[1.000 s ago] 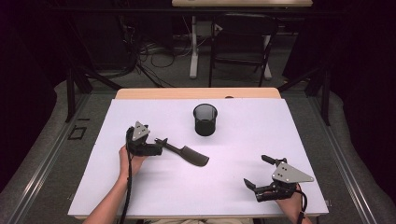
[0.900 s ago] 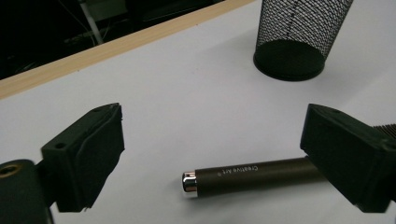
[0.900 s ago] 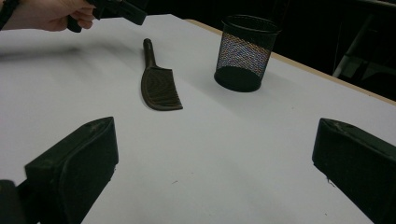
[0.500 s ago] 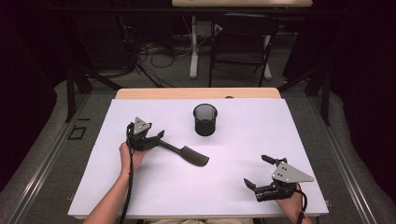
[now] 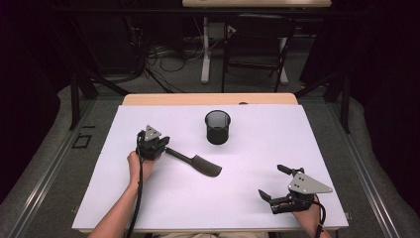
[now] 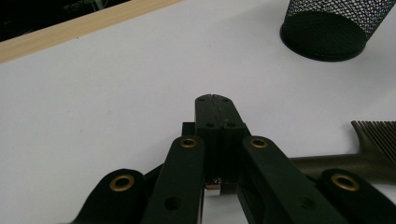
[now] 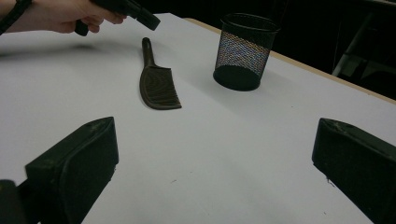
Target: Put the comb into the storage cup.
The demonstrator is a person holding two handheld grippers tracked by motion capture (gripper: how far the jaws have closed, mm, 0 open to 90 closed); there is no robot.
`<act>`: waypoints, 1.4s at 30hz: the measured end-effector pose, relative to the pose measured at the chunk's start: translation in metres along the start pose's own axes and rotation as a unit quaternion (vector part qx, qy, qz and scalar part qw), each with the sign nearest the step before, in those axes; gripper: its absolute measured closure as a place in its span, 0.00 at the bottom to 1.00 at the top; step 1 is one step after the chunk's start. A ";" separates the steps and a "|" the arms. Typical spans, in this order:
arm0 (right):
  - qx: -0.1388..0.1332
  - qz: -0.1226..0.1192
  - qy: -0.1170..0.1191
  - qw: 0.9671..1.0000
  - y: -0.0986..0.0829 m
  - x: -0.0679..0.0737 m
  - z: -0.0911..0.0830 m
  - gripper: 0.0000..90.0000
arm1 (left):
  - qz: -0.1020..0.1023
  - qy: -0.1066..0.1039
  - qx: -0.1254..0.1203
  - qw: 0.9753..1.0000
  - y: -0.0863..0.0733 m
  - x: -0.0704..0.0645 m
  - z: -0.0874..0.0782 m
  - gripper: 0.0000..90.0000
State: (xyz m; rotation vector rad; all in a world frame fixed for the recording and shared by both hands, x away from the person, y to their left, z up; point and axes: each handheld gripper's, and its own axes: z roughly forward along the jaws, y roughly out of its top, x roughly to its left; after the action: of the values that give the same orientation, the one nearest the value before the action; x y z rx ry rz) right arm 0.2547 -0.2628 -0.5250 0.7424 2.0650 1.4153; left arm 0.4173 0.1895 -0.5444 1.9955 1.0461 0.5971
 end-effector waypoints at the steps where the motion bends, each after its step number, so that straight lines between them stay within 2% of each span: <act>1: 0.001 0.000 0.000 1.000 0.000 0.000 0.000 0.00 | 0.000 0.001 0.003 1.000 -0.001 0.000 0.001 1.00; 10: 0.001 0.000 -0.002 1.000 0.000 0.000 0.000 0.00 | 0.000 0.004 0.017 1.000 -0.005 0.003 0.009 1.00; 15: 0.003 0.000 -0.001 1.000 0.000 0.000 0.000 0.00 | 0.016 0.007 0.031 0.999 -0.005 -0.001 0.017 1.00; 23: 0.001 0.000 -0.001 1.000 0.000 0.000 0.000 0.00 | 0.037 0.006 0.065 0.997 -0.003 -0.007 0.018 1.00; 29: 0.001 -0.002 -0.002 1.000 0.000 0.000 0.000 0.00 | 0.040 -0.001 0.083 0.996 -0.002 -0.007 0.017 1.00; 42: 0.003 -0.001 -0.001 1.000 0.000 -0.001 -0.001 0.00 | 0.036 -0.017 0.103 0.994 -0.002 -0.008 0.014 1.00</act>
State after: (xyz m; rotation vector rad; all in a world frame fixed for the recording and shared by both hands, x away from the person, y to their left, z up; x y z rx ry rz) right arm 0.2546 -0.2640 -0.5246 0.7445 2.0673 1.4079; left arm 0.4218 0.1771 -0.5543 2.2230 1.0541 0.5094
